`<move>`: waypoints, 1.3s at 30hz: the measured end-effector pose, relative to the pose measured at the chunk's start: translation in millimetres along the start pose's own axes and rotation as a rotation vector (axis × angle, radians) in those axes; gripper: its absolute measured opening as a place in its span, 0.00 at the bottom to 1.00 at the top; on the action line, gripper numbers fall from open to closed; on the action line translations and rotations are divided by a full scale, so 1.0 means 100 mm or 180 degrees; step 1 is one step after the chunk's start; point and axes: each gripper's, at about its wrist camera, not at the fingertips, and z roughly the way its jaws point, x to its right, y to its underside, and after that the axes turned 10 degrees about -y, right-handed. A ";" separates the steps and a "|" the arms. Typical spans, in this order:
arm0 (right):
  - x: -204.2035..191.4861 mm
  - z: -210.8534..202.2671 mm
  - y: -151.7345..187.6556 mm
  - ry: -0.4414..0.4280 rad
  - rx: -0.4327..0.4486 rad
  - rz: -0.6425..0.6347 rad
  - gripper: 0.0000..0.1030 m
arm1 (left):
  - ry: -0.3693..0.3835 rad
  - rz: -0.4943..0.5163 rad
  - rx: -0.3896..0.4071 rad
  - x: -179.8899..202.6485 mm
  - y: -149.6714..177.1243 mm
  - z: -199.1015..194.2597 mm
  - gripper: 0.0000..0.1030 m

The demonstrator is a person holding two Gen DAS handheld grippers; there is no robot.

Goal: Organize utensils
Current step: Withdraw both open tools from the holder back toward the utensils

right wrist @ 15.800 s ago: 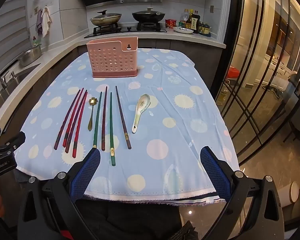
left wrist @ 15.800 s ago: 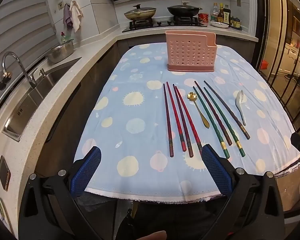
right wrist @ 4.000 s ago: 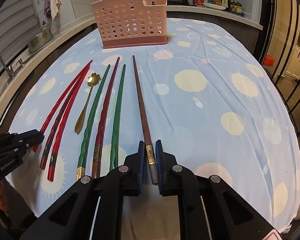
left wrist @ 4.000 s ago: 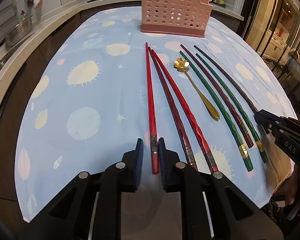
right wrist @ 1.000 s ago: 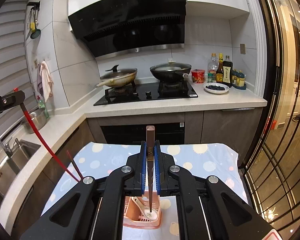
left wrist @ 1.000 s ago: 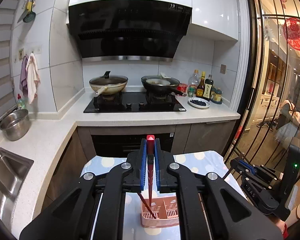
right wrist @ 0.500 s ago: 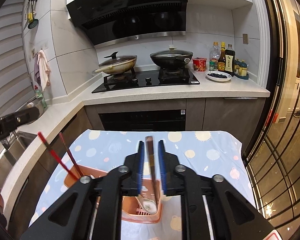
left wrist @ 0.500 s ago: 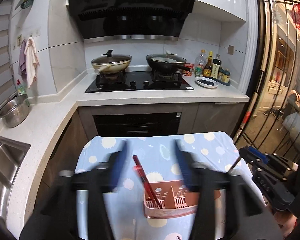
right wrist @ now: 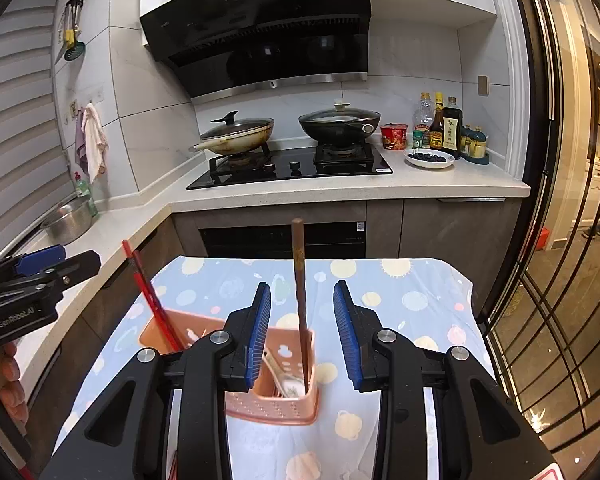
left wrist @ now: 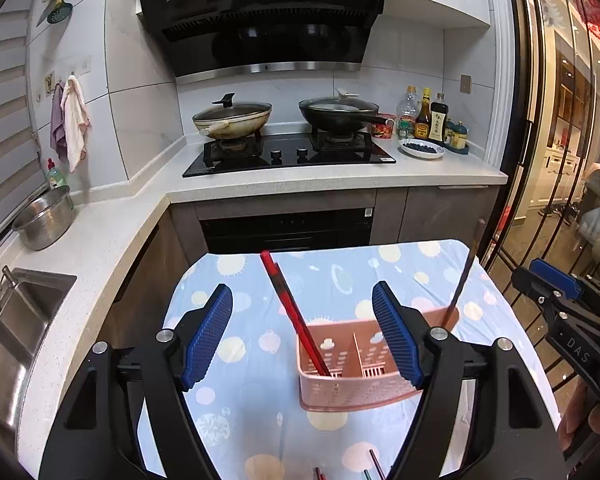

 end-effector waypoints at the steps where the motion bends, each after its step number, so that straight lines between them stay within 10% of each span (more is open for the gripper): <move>1: -0.01 -0.04 0.03 -0.0011 0.0002 0.0002 0.32 | 0.0006 0.0008 -0.0008 0.00 0.04 -0.02 0.67; 19: -0.26 -0.66 0.92 -0.0068 -0.0149 -0.0095 0.32 | 0.0026 0.0009 -0.0192 0.01 0.90 -0.44 0.69; 39: -0.41 -1.07 2.67 0.0009 -0.0912 0.0064 0.32 | 0.0004 0.0193 -0.0975 0.00 2.67 -0.60 0.75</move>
